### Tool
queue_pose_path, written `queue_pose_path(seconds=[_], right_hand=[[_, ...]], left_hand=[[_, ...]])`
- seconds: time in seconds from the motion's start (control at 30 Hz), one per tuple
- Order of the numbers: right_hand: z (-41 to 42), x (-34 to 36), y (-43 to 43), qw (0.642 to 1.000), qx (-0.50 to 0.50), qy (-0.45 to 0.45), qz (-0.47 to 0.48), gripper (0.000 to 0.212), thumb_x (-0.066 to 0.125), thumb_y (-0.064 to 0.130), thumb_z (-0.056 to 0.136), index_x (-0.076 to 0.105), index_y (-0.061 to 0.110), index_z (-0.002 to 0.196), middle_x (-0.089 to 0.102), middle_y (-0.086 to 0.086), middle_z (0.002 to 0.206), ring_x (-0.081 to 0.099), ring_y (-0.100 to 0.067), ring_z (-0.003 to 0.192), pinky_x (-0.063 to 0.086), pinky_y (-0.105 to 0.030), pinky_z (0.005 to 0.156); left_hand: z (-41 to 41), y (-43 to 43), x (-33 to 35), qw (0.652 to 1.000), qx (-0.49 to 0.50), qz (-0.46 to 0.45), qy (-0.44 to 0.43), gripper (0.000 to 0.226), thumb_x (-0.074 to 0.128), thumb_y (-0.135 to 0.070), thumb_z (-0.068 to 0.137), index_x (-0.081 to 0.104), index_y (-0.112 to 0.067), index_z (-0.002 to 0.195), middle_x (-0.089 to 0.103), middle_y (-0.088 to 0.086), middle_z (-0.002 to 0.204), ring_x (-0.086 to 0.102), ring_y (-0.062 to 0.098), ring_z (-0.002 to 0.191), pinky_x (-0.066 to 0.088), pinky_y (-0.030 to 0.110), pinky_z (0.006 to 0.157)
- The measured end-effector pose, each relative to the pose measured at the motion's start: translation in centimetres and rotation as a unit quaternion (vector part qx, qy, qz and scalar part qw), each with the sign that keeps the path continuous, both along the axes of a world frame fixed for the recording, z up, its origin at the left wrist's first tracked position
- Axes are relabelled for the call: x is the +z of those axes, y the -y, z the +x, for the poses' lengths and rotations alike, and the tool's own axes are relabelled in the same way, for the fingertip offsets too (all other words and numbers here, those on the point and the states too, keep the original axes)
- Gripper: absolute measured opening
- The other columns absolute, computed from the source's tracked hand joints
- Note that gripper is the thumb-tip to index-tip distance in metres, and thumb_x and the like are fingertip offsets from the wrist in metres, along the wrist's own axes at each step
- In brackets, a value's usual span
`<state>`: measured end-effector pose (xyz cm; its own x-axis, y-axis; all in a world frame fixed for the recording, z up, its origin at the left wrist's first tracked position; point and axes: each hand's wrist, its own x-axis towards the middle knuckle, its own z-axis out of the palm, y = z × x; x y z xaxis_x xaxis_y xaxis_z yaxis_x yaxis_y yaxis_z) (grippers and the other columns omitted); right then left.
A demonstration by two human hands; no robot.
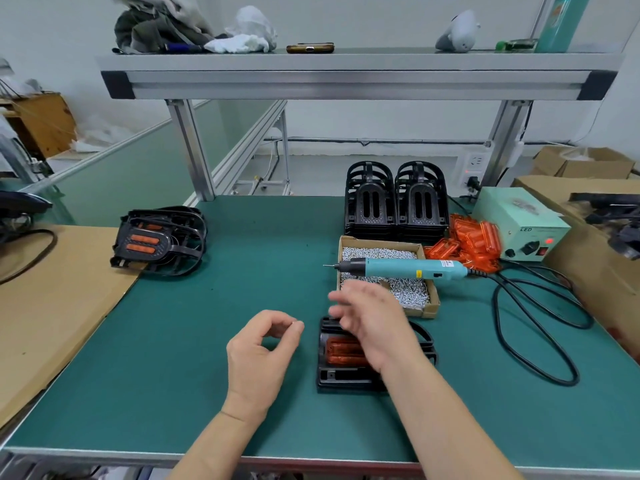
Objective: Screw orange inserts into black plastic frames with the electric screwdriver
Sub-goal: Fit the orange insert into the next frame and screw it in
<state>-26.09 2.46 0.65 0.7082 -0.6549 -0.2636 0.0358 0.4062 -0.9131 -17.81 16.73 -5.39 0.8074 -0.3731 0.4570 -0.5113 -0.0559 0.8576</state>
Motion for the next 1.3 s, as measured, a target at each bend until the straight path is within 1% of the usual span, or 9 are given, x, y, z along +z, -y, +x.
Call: queue_pose_path(seconds=[0.13, 0.23, 0.3, 0.4, 0.57, 0.7, 0.9, 1.07, 1.3], right_hand=[[-0.8, 0.3, 3.4, 0.978, -0.132, 0.062, 0.149, 0.009, 0.056, 0.002, 0.1, 0.06, -0.005, 0.103, 0.07, -0.026, 0.104, 0.073, -0.023, 0.084, 0.058, -0.026, 0.068], [-0.3, 0.0, 5.2, 0.954, -0.19, 0.077, 0.219, 0.039, 0.056, 0.006, 0.102, 0.045, -0.007, 0.137, 0.056, -0.029, 0.121, 0.064, -0.034, 0.105, 0.055, -0.038, 0.091], [0.2, 0.1, 6.1, 0.941, -0.208, 0.085, 0.254, 0.051, 0.057, 0.008, 0.102, 0.035, -0.004, 0.147, 0.051, -0.033, 0.132, 0.057, -0.039, 0.123, 0.049, -0.044, 0.103], [0.9, 0.4, 7.2, 0.927, -0.226, 0.097, 0.285, 0.049, 0.059, 0.011, 0.101, 0.04, 0.0, 0.145, 0.05, -0.029, 0.138, 0.052, -0.039, 0.132, 0.049, -0.045, 0.103], [1.9, 0.7, 7.7, 0.923, -0.229, 0.085, 0.298, 0.046, 0.067, 0.018, 0.098, 0.047, 0.007, 0.137, 0.057, -0.02, 0.131, 0.06, -0.031, 0.112, 0.054, -0.036, 0.071], [2.3, 0.5, 7.6, 0.921, -0.24, 0.074, 0.297, 0.048, 0.068, 0.025, 0.097, 0.047, 0.011, 0.138, 0.058, -0.015, 0.13, 0.061, -0.025, 0.091, 0.052, -0.034, 0.062], [1.4, -0.1, 6.9, 0.933, -0.248, 0.111, 0.237, 0.047, 0.076, 0.03, 0.091, 0.057, 0.015, 0.132, 0.065, -0.007, 0.118, 0.061, -0.017, 0.083, 0.046, -0.022, 0.045], [0.8, 0.4, 5.7, 0.939, -0.255, 0.165, 0.162, 0.034, 0.082, 0.025, 0.084, 0.064, 0.017, 0.111, 0.065, 0.0, 0.091, 0.066, -0.008, 0.068, 0.059, -0.029, 0.064], [0.8, 0.9, 4.2, 0.934, -0.277, 0.19, 0.122, 0.023, 0.079, 0.02, 0.085, 0.059, 0.02, 0.096, 0.057, 0.005, 0.064, 0.053, -0.007, 0.057, 0.045, -0.026, 0.064]], left_hand=[[0.0, 0.1, -0.1, 1.0, 0.003, 0.014, -0.012, 0.026, 0.079, -0.003, 0.08, 0.064, -0.021, 0.07, 0.065, -0.007, 0.07, 0.059, 0.011, 0.067, 0.045, 0.012, 0.067], [0.1, 0.2, -0.3, 0.999, 0.005, 0.028, -0.014, 0.026, 0.08, -0.007, 0.08, 0.064, -0.023, 0.067, 0.064, -0.008, 0.067, 0.057, 0.011, 0.064, 0.043, 0.011, 0.064], [0.1, 0.3, -0.4, 0.999, 0.008, 0.038, -0.018, 0.025, 0.08, -0.009, 0.081, 0.067, -0.025, 0.067, 0.066, -0.009, 0.067, 0.057, 0.011, 0.064, 0.043, 0.011, 0.064], [0.1, 0.3, -0.5, 0.999, 0.004, 0.049, -0.009, 0.025, 0.079, -0.011, 0.082, 0.069, -0.029, 0.069, 0.068, -0.012, 0.07, 0.06, 0.01, 0.067, 0.044, 0.011, 0.066], [0.1, 0.3, -0.5, 0.997, -0.019, 0.071, -0.007, 0.028, 0.08, -0.007, 0.081, 0.071, -0.032, 0.072, 0.071, -0.016, 0.073, 0.065, 0.009, 0.071, 0.048, 0.014, 0.069], [0.0, 0.3, -0.3, 0.997, -0.029, 0.073, -0.003, 0.034, 0.08, -0.006, 0.081, 0.07, -0.037, 0.071, 0.071, -0.018, 0.074, 0.065, 0.005, 0.071, 0.046, 0.01, 0.069], [0.2, 0.3, -0.5, 0.996, -0.037, 0.084, 0.006, 0.031, 0.078, -0.006, 0.083, 0.07, -0.035, 0.075, 0.071, -0.019, 0.076, 0.066, 0.006, 0.074, 0.047, 0.009, 0.071], [0.2, 0.2, -0.5, 0.994, -0.052, 0.087, 0.04, 0.011, 0.072, -0.016, 0.088, 0.072, -0.025, 0.081, 0.071, -0.016, 0.08, 0.067, 0.01, 0.077, 0.052, 0.021, 0.075], [0.0, 0.1, 0.3, 0.986, -0.088, 0.093, 0.104, 0.007, 0.07, -0.017, 0.085, 0.076, -0.015, 0.082, 0.071, -0.013, 0.083, 0.067, 0.01, 0.081, 0.053, 0.028, 0.077]])
